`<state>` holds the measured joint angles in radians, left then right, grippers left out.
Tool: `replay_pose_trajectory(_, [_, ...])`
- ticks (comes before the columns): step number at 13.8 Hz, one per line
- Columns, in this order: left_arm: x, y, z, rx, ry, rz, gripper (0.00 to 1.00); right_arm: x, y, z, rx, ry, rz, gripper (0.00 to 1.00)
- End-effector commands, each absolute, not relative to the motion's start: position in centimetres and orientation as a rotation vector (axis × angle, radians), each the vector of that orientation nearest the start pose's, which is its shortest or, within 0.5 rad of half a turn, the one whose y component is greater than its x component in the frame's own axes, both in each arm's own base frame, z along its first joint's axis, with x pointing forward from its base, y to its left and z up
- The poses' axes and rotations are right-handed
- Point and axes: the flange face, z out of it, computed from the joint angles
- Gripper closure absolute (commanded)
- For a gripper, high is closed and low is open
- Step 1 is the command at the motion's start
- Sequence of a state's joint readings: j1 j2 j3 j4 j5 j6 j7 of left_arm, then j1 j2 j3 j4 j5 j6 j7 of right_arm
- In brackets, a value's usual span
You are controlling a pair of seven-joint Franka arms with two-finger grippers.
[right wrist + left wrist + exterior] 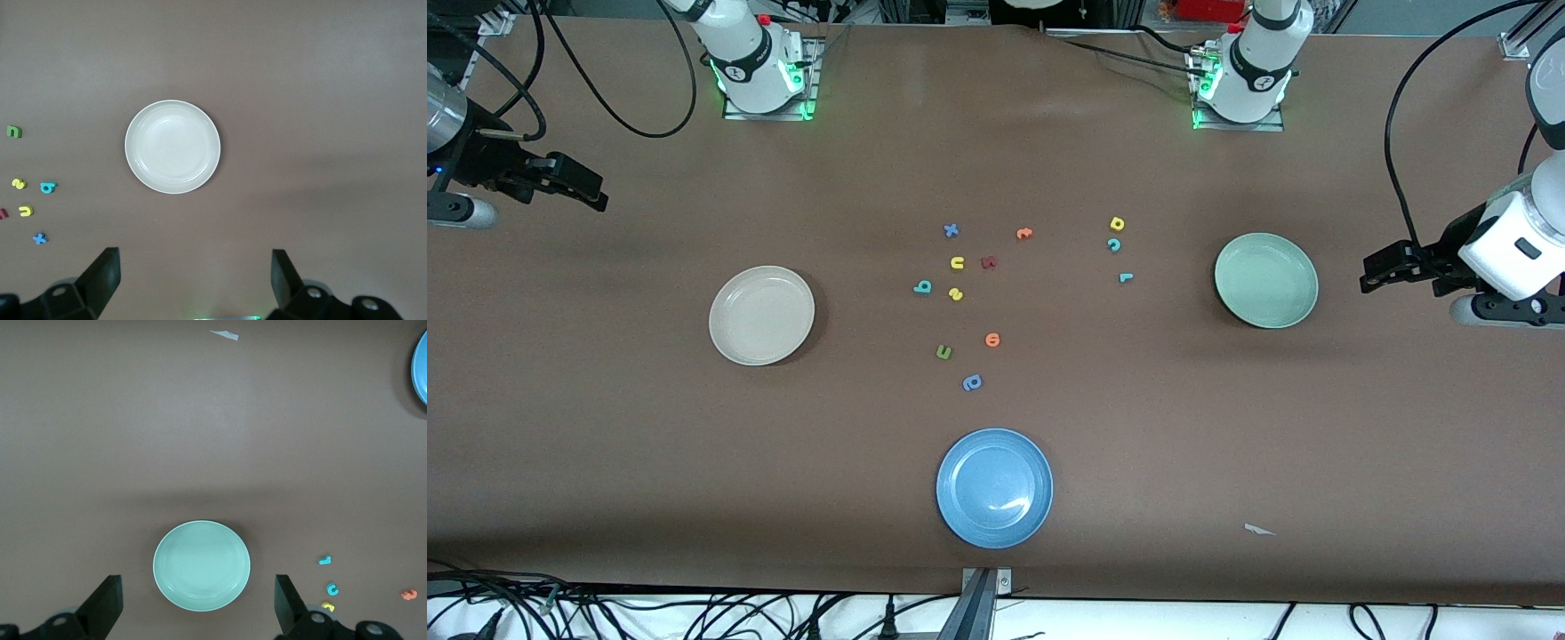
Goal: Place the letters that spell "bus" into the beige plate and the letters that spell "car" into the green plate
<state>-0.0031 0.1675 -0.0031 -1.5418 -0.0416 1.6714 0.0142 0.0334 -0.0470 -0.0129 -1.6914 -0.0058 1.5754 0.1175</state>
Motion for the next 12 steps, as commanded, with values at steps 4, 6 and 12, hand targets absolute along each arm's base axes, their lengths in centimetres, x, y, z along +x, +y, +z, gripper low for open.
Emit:
replay_pose_trajectory(4, [61.3, -1.8, 55.4, -3.189, 0.077, 0.046, 0.0, 53.1, 1.1, 60.1, -3.134, 0.14, 0.111, 0.0])
replay_pose_trajectory(6, [61.3, -1.8, 55.4, -3.189, 0.077, 0.046, 0.0, 53.0, 1.3, 60.1, -3.136, 0.135, 0.114, 0.0])
replay_pose_trajectory(12, [61.3, -2.0, 55.4, -3.189, 0.082, 0.046, 0.0, 53.0, 1.4, 60.1, -3.135, 0.132, 0.116, 0.0])
